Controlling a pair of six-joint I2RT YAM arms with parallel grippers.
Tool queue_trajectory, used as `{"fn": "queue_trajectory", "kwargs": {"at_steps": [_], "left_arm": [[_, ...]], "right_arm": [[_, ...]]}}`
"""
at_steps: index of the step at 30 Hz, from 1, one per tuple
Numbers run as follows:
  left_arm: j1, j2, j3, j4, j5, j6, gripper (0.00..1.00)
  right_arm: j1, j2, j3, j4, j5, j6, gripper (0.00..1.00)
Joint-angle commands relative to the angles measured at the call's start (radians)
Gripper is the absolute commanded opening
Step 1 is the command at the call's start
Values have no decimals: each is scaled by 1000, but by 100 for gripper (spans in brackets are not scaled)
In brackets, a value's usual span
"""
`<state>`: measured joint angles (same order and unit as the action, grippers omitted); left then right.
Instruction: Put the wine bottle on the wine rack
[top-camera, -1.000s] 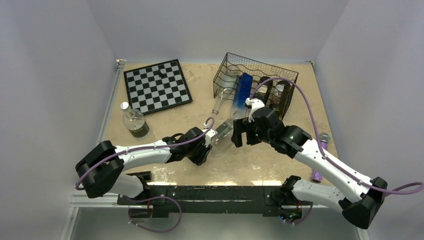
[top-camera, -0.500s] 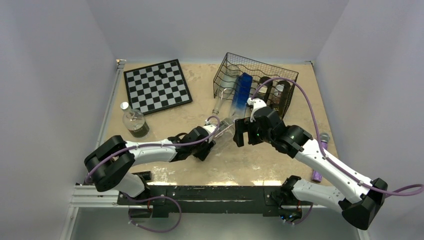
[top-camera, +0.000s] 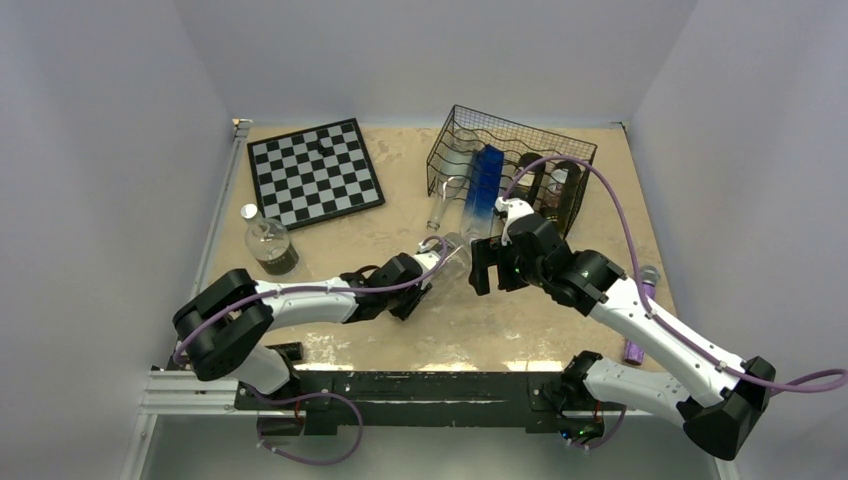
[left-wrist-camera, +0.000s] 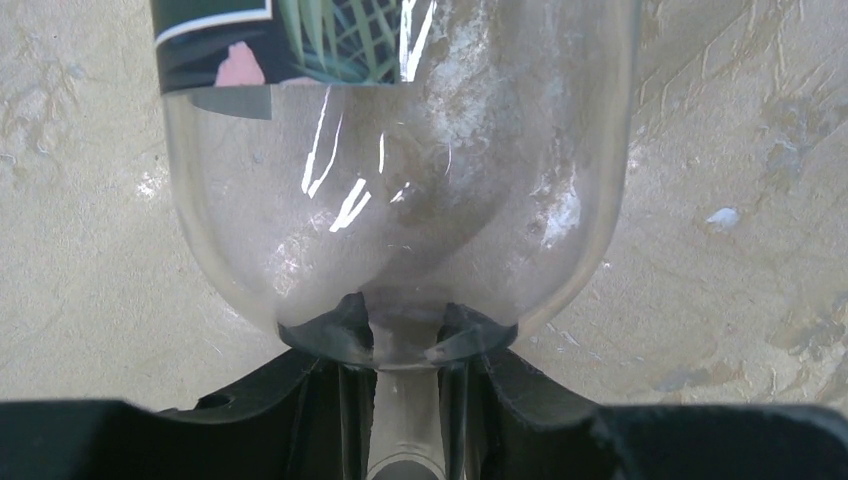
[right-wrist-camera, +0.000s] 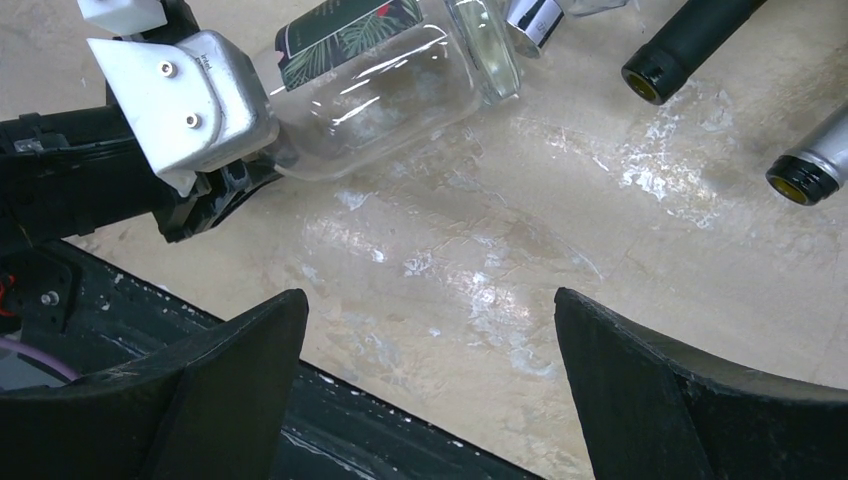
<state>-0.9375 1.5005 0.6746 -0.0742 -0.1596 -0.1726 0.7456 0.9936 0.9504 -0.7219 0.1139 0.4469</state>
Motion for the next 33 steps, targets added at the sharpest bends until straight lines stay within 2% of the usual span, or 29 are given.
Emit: {"fn": "queue_trajectory", "kwargs": {"at_steps": [1,14,21,33], "left_arm": [[10,-21,23,10,-64,-13,0],[6,-389,-24,-134,-160,-60,0],[6,-465,-27,-157,-176,-78,0],[6,-538,92,-200,-231,-95,0]], "right_arm": [[-2,-19,52,-5,14,9,98],[-2,-48,70,-7,34,16,98],[-2,-55,82,-11,46,16,98],[-2,-70,80,-17,65,30,97]]}}
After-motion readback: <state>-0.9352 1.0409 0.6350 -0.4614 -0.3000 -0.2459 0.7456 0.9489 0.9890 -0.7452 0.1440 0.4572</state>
